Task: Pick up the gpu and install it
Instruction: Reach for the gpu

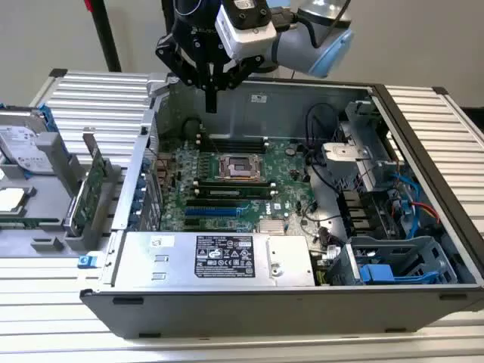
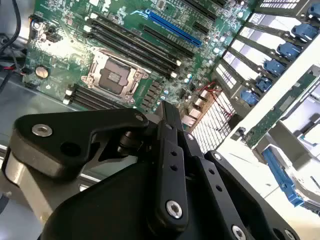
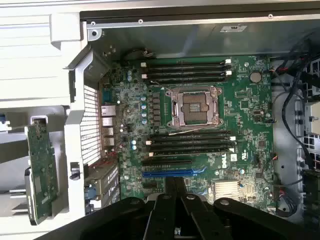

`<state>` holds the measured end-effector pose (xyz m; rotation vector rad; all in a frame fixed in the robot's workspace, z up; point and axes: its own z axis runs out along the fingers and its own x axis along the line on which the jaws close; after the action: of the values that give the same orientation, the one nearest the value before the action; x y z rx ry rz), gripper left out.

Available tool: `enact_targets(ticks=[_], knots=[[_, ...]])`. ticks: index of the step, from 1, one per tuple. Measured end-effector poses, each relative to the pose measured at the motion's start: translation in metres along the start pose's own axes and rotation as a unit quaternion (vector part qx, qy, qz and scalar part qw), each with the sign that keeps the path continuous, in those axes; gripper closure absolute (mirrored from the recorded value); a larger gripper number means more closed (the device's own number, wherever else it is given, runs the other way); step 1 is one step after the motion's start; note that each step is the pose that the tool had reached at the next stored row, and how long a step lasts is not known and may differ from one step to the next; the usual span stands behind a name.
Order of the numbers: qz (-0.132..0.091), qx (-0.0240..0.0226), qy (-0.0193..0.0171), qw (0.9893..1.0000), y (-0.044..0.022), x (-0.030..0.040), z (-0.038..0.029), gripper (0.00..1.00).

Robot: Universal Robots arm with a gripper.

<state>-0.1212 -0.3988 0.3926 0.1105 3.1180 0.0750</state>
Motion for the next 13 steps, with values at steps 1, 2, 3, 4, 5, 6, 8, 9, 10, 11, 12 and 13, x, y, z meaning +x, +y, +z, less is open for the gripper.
enact_targets(ticks=[1,2,3,4,5,6,8,9,10,11,12,13], knots=[[0.000,0.0000,0.0000,1.0000,0.0000,0.0000,0.0000,1.00],[0.000,0.0000,0.0000,1.0000,0.0000,0.0000,0.0000,1.00],[0.000,-0.0001,-0.0001,1.0000,0.0000,0.0000,-0.0001,1.00],[0.000,-0.0001,0.0000,1.0000,0.0000,0.0000,-0.0002,1.00],[0.000,0.0000,0.0000,1.0000,0.0000,0.0000,-0.0003,1.00],[0.000,0.0000,0.0000,1.0000,0.0000,0.0000,-0.0004,1.00],[0.000,0.0000,0.0000,1.0000,0.0000,0.0000,-0.0006,1.00],[0.000,0.0000,0.0000,1.0000,0.0001,0.0000,-0.0009,1.00],[0.000,0.0000,0.0000,1.0000,0.0001,0.0000,-0.0010,1.00],[0.000,0.0000,0.0000,1.0000,0.0001,0.0001,-0.0010,1.00],[0.000,0.0000,0.0000,1.0000,0.0001,0.0005,-0.0011,1.00],[0.000,0.0001,0.0000,1.0000,0.0001,0.0005,-0.0011,1.00]])
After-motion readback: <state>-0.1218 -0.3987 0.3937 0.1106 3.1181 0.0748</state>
